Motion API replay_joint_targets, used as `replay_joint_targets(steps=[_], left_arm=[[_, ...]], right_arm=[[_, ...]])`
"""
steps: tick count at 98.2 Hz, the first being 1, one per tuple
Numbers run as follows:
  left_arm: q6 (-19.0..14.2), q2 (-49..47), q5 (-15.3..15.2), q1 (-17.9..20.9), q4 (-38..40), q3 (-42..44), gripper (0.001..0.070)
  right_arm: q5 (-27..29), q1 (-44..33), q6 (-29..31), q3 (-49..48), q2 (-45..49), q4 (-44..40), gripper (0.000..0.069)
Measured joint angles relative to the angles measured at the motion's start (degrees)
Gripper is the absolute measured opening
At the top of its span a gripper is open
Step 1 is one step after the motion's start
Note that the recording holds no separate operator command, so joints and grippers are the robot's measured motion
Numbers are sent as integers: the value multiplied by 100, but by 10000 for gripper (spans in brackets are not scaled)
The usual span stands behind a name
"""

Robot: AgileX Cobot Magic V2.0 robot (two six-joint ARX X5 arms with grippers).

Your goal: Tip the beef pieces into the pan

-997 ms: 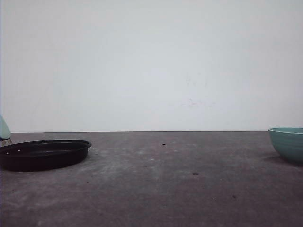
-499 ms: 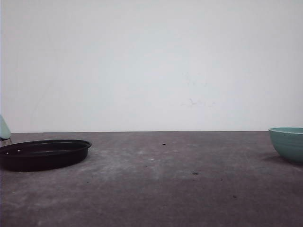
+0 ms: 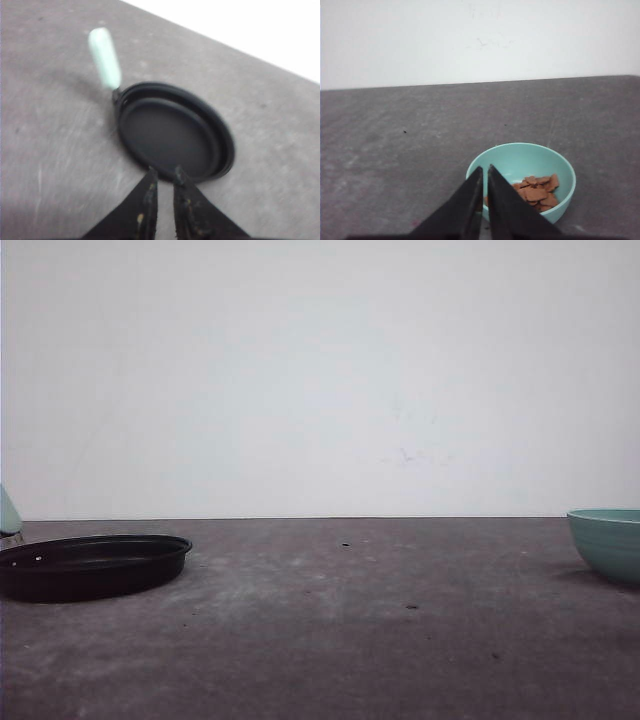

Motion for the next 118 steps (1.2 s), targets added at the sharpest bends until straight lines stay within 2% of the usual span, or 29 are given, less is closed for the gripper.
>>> replay_joint_targets(steps=[16, 33, 40, 67, 96, 111, 118], left_arm=[[81, 789, 39, 0, -42, 944, 32], [673, 2122, 155, 0, -415, 2026, 32], [807, 2579, 157, 0, -420, 2463, 32], [942, 3604, 297, 0, -404, 3932, 32], [960, 3635, 313, 0, -179, 4273, 32], [960, 3521, 313, 0, -234, 4273, 34], [955, 3456, 313, 0, -236, 4273, 83]], right_arm=[[-50, 0, 232, 372, 0, 17, 15], [-151, 0, 247, 592, 0, -4, 15], [-175, 0, 247, 715, 0, -149, 15], [-192, 0, 111, 1954, 221, -994, 15], [-291, 0, -219, 3936, 1805, -1049, 15], [-352, 0, -238, 5292, 2973, -1515, 15], [-555, 0, -240, 5759, 3427, -1786, 32]])
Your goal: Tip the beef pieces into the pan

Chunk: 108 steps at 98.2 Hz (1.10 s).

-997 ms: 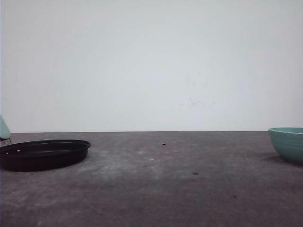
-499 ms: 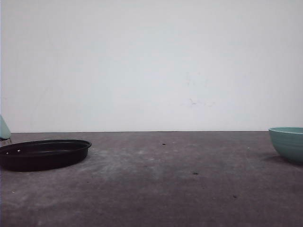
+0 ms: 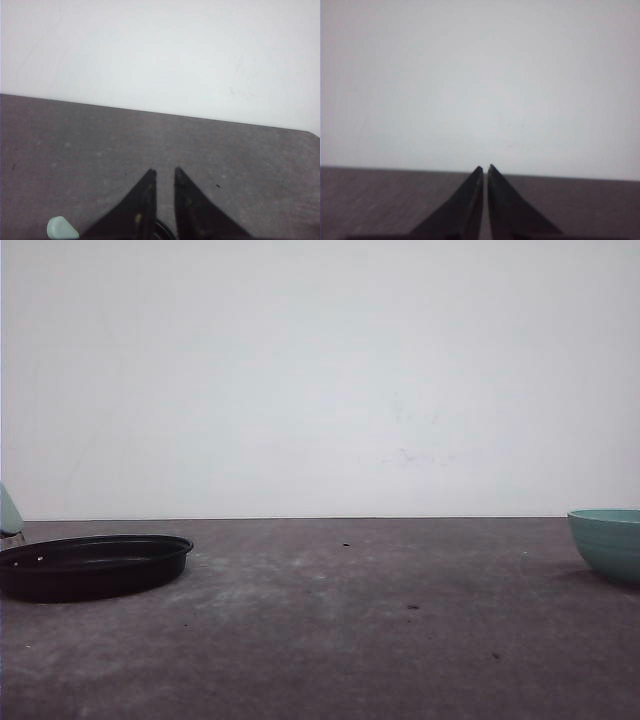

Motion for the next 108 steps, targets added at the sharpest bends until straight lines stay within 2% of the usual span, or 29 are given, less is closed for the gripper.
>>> replay_joint_targets(steps=[6, 12, 14, 21, 28, 43, 57, 64, 71, 76, 84, 92, 100, 108], left_arm=[[-20, -31, 0, 0, -26, 0, 215], [-101, -44, 2, 0, -109, 2, 373], [-133, -44, 2, 0, -151, 2, 405], [-195, -42, 0, 0, -341, 2, 474], [-212, -42, 2, 0, -542, 2, 497], [-321, -107, -2, 0, -1075, 2, 509], [-1047, 2, 0, 179, -874, 2, 509], [-1207, 299, 44, 472, -695, 28, 509], [-1314, 748, 382, 861, -595, 33, 511], [-1429, 1169, 839, 1147, -520, 33, 524], [-1740, 1895, 1464, 1458, -278, 33, 587], [-1991, 2498, 1947, 1784, -66, 33, 643], [-2061, 2894, 2079, 2009, -63, 33, 661], [-1895, 3158, 1943, 2031, -256, 33, 665]], right_arm=[[-262, 0, 2, 249, 326, -144, 131], [-503, 0, 15, 356, 590, -243, 303], [-555, 0, 31, 361, 662, -269, 363], [-710, 0, 77, 361, 883, -415, 524], [-785, 0, 114, 354, 1104, -520, 592], [-772, 0, 151, 348, 1193, -702, 624], [-592, 0, 114, 348, 1165, -977, 626], [-529, 0, 24, 348, 1182, -1182, 626], [-518, 0, -68, 348, 1202, -1373, 626], [-516, 0, -109, 348, 1202, -1502, 626], [-514, 0, -136, 348, 1193, -1720, 626], [-496, 0, -168, 348, 1191, -1967, 626], [-494, 0, -249, 348, 1193, -2192, 626], [-492, 0, -302, 348, 1191, -2365, 626]])
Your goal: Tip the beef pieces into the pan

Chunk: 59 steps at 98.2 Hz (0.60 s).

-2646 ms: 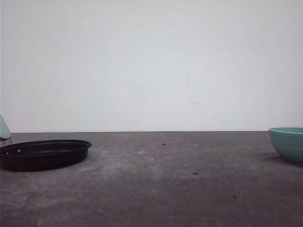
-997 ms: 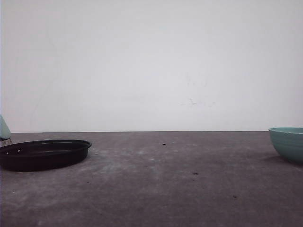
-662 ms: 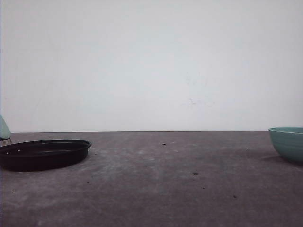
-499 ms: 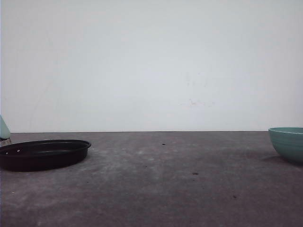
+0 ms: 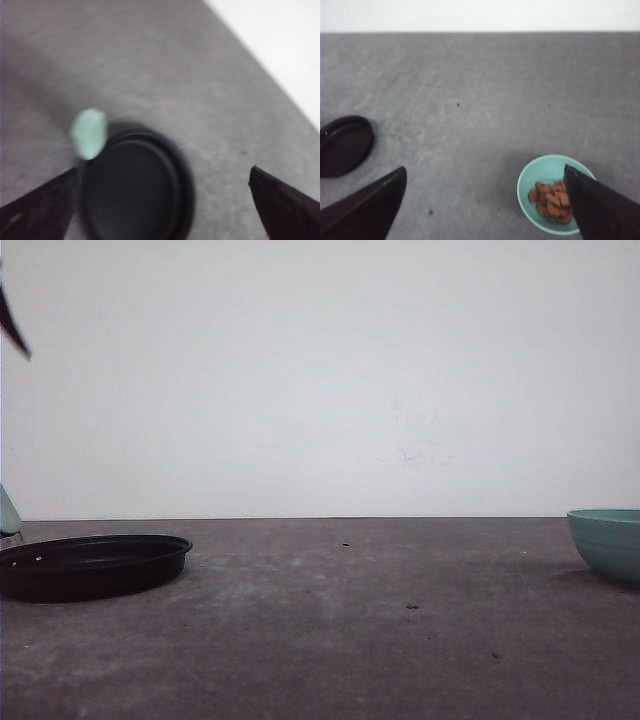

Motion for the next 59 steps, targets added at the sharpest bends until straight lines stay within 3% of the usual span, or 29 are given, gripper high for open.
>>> replay_joint_targets(steps=[12, 25, 48, 59], left_arm=[[549, 343, -433, -39, -468, 0, 665], [986, 774, -507, -118, -367, 0, 665], [800, 1360, -483, -190, 229, 0, 663], [734, 1567, -483, -210, 380, 0, 619]], right_arm=[[-2, 0, -7, 0, -2, -136, 626], [0, 0, -22, 0, -7, -140, 626], [0, 0, -37, 0, -7, -160, 626], [0, 0, -37, 0, -31, -319, 626]])
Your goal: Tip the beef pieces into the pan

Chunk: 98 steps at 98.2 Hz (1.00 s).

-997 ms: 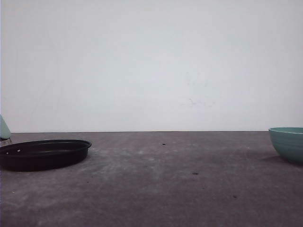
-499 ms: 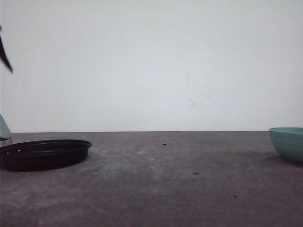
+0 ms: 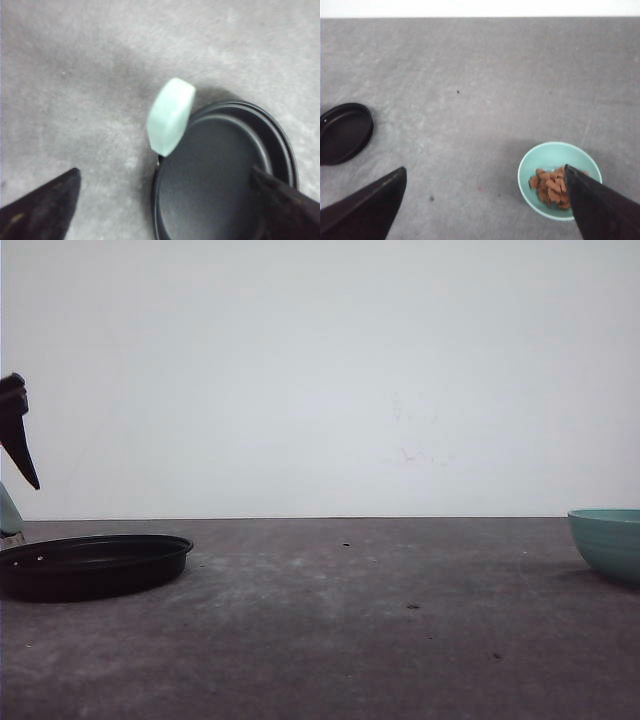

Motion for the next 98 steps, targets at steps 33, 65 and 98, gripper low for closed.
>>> replay_joint_targets(steps=[33, 65, 98], left_arm=[[-33, 358, -4, -70, 448, 0, 406], [-33, 706, -24, -205, 654, 0, 386], [-33, 807, -107, -208, 367, 0, 460]], right_arm=[[0, 0, 0, 0, -70, -286, 626], [0, 0, 0, 0, -87, -562, 624], [0, 0, 0, 0, -142, -682, 624]])
